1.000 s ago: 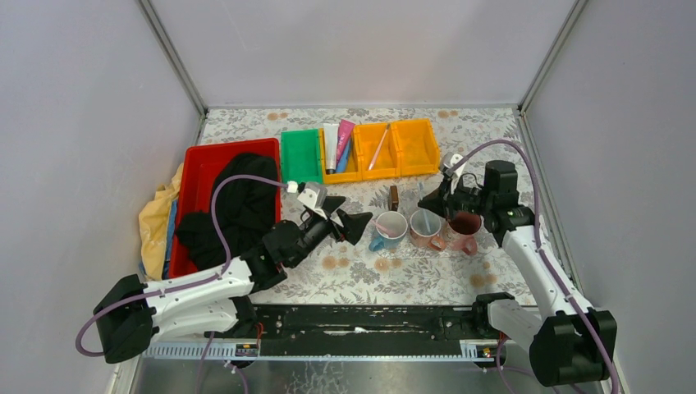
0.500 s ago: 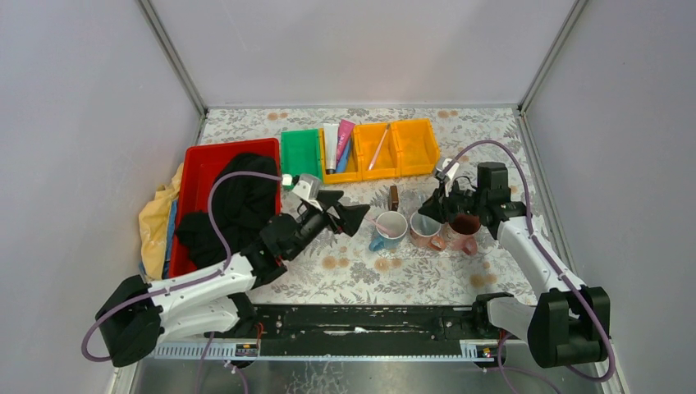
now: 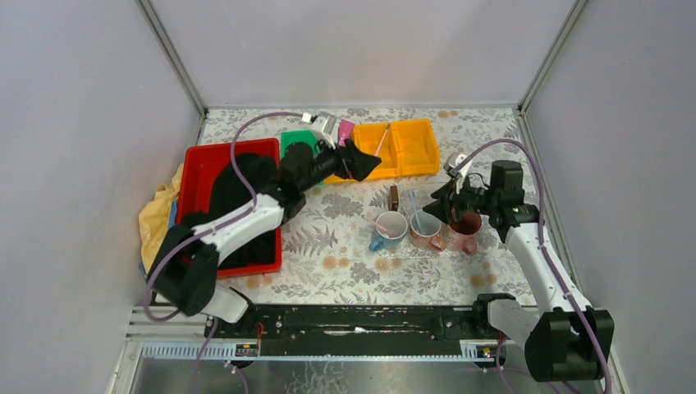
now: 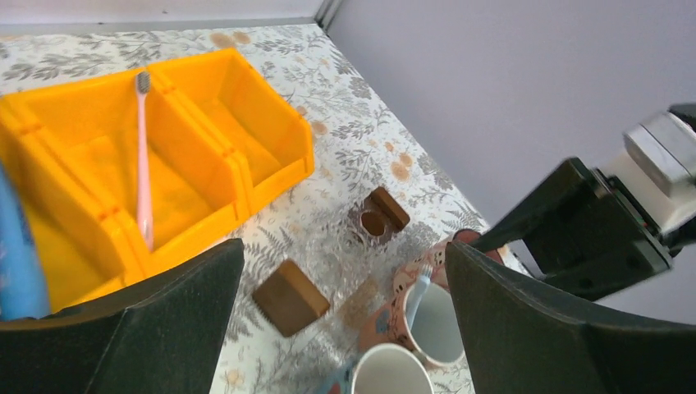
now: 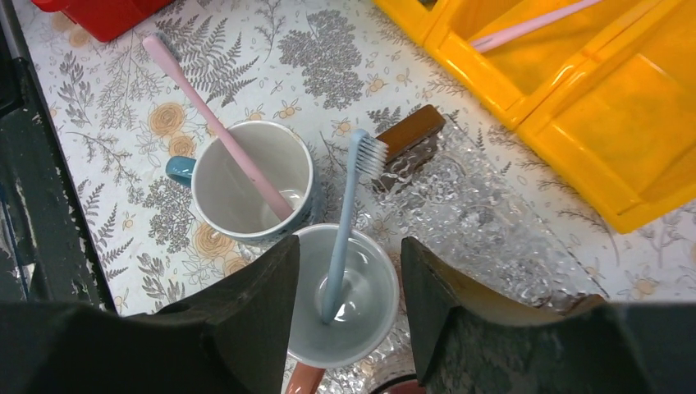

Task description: Prepare toiletry sets of a toothbrush and toothpaste on the tray

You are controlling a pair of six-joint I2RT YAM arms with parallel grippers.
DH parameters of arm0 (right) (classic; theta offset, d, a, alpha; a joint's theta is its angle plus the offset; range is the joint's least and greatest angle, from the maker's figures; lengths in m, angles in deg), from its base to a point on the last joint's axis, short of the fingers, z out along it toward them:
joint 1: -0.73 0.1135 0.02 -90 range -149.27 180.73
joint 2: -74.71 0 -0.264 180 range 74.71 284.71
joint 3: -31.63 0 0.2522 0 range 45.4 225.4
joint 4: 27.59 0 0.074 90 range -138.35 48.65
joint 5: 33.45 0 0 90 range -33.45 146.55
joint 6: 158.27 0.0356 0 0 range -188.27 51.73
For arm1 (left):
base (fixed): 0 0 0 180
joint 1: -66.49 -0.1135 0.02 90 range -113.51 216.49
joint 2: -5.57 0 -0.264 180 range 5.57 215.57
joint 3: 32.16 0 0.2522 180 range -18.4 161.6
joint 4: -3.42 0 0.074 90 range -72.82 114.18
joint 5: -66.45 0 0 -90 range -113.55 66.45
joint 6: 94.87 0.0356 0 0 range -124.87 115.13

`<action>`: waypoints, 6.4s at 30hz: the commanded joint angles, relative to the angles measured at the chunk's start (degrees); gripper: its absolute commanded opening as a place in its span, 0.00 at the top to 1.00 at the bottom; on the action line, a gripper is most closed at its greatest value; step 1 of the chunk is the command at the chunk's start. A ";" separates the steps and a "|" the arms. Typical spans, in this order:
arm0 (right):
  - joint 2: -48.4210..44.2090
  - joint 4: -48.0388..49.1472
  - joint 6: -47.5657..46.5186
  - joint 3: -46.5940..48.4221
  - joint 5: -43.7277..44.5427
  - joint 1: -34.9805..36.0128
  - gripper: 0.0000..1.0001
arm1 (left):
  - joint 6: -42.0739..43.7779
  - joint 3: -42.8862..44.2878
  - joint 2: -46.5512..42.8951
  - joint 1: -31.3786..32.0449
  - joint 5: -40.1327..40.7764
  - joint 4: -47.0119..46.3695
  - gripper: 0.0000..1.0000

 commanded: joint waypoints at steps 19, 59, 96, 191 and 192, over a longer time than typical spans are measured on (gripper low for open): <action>-4.19 -1.94 0.64 4.10 -2.29 -3.33 0.43 | 14.30 72.27 52.47 -6.56 1.20 53.72 0.47; -4.16 -1.97 1.05 4.19 -3.15 -4.23 0.43 | 31.51 80.58 66.43 -1.65 18.20 53.91 0.74; -3.19 7.55 23.47 8.70 -28.57 -5.24 0.36 | 2.91 5.16 1.17 -0.41 -13.70 -17.14 1.00; -5.37 -8.04 18.92 20.01 -17.34 -15.85 1.00 | 10.86 -19.84 -35.53 19.50 23.28 12.24 0.00; -5.32 -8.09 18.82 20.01 -17.17 -16.22 1.00 | 10.89 -20.24 -35.85 19.40 23.66 12.55 0.00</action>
